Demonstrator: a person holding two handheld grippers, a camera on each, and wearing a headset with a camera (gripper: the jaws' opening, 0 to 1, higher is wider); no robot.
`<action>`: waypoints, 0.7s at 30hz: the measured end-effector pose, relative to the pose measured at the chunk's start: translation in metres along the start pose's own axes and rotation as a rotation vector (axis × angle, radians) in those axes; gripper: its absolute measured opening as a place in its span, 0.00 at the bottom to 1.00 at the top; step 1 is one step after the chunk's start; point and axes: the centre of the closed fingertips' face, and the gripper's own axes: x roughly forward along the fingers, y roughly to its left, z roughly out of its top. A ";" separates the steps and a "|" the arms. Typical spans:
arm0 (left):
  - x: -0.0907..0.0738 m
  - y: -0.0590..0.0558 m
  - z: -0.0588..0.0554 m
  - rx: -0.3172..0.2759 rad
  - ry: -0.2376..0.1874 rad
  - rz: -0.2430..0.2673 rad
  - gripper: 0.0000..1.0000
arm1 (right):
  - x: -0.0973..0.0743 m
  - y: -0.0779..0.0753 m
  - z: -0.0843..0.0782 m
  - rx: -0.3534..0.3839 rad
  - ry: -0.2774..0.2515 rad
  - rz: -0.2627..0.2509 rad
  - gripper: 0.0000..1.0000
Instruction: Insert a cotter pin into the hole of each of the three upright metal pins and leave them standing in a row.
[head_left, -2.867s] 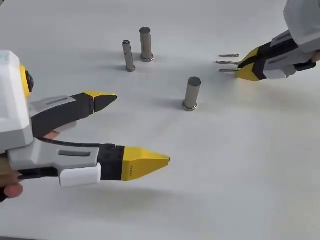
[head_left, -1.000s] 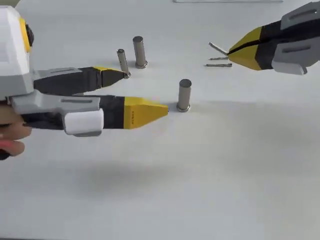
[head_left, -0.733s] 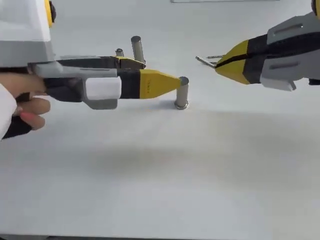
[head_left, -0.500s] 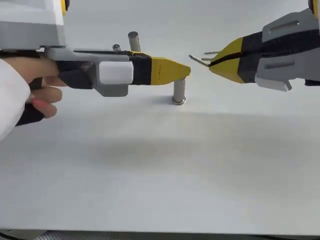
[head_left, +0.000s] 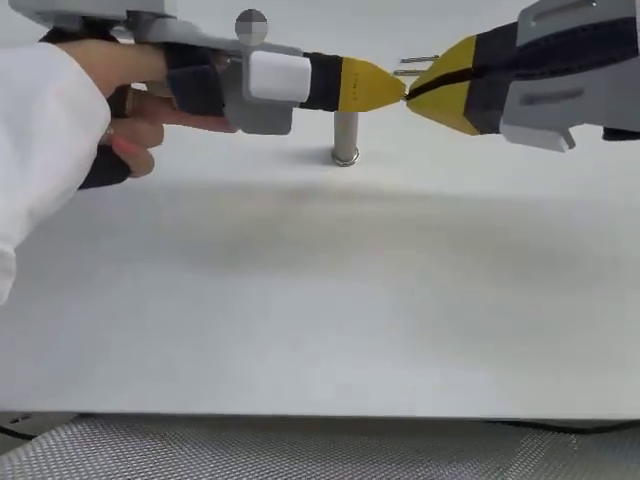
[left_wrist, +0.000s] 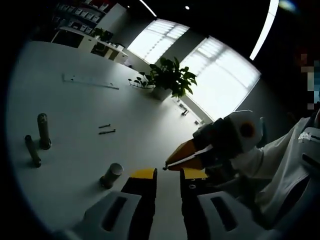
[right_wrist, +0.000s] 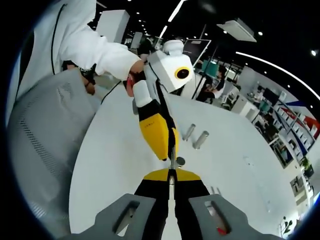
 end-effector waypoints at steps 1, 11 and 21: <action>0.000 0.001 -0.001 -0.020 0.003 0.001 0.14 | -0.001 0.004 -0.001 0.000 0.001 0.000 0.00; 0.002 0.005 -0.002 -0.041 0.024 -0.001 0.06 | 0.003 0.006 -0.001 -0.042 0.025 -0.012 0.00; 0.004 0.004 -0.003 -0.063 0.027 -0.001 0.07 | 0.002 0.009 0.001 -0.056 0.036 -0.008 0.00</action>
